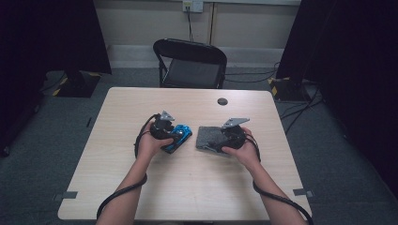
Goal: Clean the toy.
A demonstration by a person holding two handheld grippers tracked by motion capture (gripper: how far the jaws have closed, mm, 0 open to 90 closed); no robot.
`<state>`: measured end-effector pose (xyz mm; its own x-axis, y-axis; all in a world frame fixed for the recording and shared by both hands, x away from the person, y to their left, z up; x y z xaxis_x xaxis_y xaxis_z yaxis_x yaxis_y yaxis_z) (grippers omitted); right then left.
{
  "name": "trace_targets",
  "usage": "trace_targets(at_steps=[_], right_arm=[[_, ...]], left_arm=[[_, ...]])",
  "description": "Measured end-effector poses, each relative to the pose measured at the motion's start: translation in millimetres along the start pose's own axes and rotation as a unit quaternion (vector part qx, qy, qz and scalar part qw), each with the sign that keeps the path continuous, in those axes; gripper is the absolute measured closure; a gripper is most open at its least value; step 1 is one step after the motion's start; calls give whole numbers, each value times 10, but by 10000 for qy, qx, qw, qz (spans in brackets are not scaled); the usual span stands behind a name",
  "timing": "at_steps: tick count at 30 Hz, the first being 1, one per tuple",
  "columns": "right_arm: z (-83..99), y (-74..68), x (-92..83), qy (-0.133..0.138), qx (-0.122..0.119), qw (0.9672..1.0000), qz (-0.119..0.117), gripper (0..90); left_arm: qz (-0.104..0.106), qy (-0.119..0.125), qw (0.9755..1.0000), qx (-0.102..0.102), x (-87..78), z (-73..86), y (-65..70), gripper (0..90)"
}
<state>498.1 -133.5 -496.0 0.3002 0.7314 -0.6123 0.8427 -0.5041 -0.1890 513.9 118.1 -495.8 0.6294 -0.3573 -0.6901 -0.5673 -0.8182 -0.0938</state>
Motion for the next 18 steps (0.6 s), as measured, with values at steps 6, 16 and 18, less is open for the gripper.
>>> trace_targets(at_steps=[6,16,18], right_arm=[[-15,28,45,-15,83,9998,168,165],[-49,44,162,-67,125,9994,317,254],[-34,52,204,-299,64,9988,392,240]], left_arm=[[-52,39,9999,89,53,63,23,449],[-47,102,9999,94,42,89,24,450],[-43,95,9999,102,41,89,24,450]])
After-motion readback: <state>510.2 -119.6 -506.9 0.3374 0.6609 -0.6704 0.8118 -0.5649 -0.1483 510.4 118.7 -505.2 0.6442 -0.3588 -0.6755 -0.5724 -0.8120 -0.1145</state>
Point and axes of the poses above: each handheld gripper's, and its own axes: x roughly forward along the jaws, z roughly out of its underside, y roughly to its right, the point moved 4 cm from there along x, roughly forward along the jaws, and after that the axes turned 12 degrees about -z, right-handed, at the moved point
